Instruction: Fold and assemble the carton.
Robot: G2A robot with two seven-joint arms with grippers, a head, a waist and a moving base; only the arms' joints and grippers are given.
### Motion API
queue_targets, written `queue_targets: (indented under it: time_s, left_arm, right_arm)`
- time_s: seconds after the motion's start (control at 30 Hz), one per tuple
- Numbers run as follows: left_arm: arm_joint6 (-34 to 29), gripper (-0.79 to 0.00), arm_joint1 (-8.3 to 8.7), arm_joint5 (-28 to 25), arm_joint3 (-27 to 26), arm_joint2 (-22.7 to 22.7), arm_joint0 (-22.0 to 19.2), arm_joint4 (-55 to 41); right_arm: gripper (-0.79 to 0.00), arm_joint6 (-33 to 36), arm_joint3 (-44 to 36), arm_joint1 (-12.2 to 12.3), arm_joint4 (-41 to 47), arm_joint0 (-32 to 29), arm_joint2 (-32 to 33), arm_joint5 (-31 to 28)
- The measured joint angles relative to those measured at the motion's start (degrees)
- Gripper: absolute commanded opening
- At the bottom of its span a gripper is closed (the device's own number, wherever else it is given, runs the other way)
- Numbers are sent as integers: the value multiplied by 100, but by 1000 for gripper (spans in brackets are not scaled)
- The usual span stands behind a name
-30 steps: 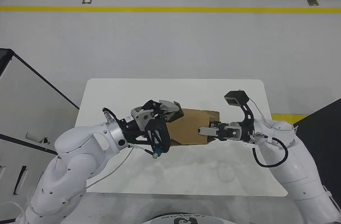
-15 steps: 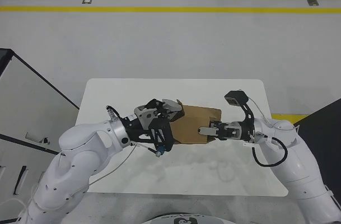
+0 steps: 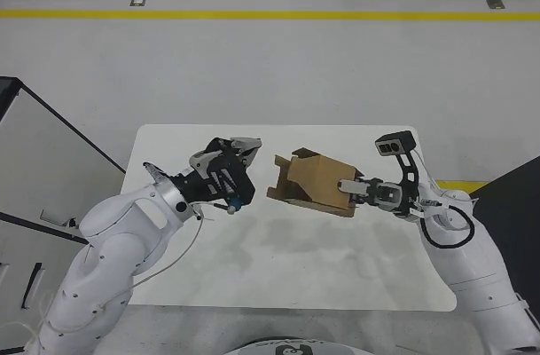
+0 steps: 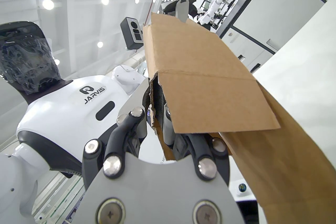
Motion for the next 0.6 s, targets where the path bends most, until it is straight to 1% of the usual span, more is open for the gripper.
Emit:
queue_targets:
  time_s: [0.13, 0.2, 0.27, 0.4, 0.6]
  left_arm:
    - [15, -785, -1, 18, 10, 7, 17, 0]
    - [38, -785, -4, 36, 19, 20, 42, 4]
    - [59, -785, -8, 61, 33, 24, 56, 8]
    - [60, -785, -17, 141, 61, -2, 70, -40]
    - [136, -785, -18, 64, 37, -24, 103, -57]
  right_arm:
    - [-785, -12, -9, 0, -19, -4, 0, 2]
    - [-785, -131, -71, -6, -33, -18, -5, 65]
    - [-785, -197, -124, -21, 110, -24, -22, 138]
    - [-785, -19, -55, -51, 518, 35, -53, 201]
    - [-785, 191, 91, -108, 924, 198, -141, 307]
